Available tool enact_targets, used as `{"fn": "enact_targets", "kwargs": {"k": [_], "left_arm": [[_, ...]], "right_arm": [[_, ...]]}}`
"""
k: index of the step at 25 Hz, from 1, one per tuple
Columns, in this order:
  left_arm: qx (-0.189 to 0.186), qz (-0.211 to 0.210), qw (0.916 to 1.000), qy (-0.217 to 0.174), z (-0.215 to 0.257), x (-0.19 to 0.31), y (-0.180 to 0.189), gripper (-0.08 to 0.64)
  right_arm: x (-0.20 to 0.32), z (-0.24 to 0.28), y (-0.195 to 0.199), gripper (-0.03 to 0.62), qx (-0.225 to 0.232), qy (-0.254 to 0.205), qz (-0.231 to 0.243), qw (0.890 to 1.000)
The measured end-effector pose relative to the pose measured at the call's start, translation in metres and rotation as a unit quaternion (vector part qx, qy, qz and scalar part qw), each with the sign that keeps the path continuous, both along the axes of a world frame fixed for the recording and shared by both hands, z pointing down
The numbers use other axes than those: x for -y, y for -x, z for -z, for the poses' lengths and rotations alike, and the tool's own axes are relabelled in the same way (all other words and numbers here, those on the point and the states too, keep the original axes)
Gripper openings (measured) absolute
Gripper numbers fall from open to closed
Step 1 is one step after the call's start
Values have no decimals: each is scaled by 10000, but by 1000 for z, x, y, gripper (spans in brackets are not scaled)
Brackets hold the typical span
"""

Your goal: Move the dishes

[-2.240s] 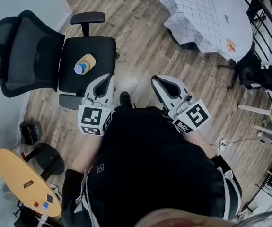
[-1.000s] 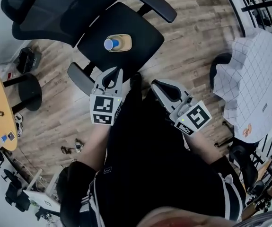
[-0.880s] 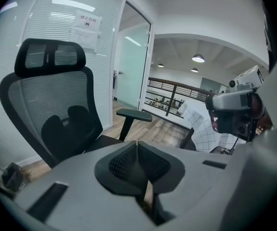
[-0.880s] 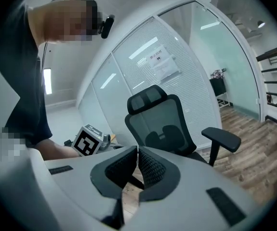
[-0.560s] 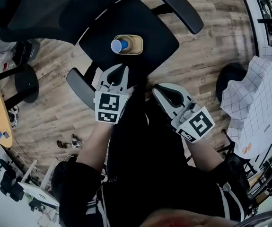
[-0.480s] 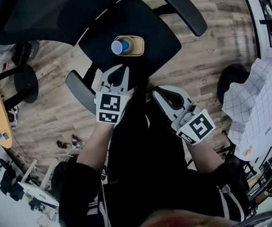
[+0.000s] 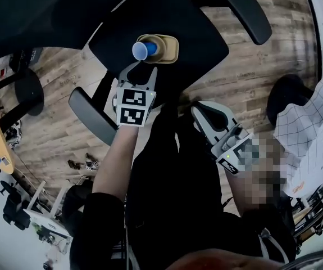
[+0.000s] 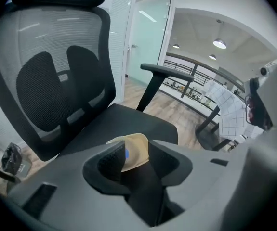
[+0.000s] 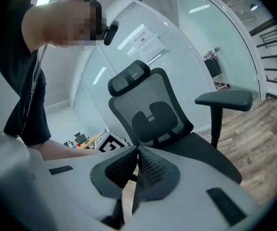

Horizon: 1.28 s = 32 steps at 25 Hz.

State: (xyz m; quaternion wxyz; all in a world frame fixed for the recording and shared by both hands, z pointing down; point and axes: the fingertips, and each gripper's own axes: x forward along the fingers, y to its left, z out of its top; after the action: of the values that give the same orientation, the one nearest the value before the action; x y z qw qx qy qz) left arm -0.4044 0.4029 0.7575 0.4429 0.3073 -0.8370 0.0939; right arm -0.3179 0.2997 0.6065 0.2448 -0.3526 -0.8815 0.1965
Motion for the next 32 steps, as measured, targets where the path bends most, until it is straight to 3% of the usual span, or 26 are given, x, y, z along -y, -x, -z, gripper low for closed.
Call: {"fn": "enact_targets", "kwargs": {"k": [12, 21, 23, 25, 32], "left_arm": [[-384, -10, 9978, 544, -82, -9, 17, 147], [-587, 107, 9940, 921, -110, -12, 25, 144], [-653, 108, 9930, 978, -113, -15, 25, 109], [-680, 64, 9925, 1010, -113, -16, 25, 26], [-672, -232, 9919, 1052, -95, -8, 18, 15]], "right_arm": [[-1, -34, -9, 21, -155, -77, -61, 9998], [7, -32, -15, 21, -222, -114, -218, 9995], [7, -30, -15, 21, -222, -124, -258, 9993], [8, -25, -15, 21, -203, -123, -304, 9993], [12, 8, -15, 21, -108, -170, -413, 9989]]}}
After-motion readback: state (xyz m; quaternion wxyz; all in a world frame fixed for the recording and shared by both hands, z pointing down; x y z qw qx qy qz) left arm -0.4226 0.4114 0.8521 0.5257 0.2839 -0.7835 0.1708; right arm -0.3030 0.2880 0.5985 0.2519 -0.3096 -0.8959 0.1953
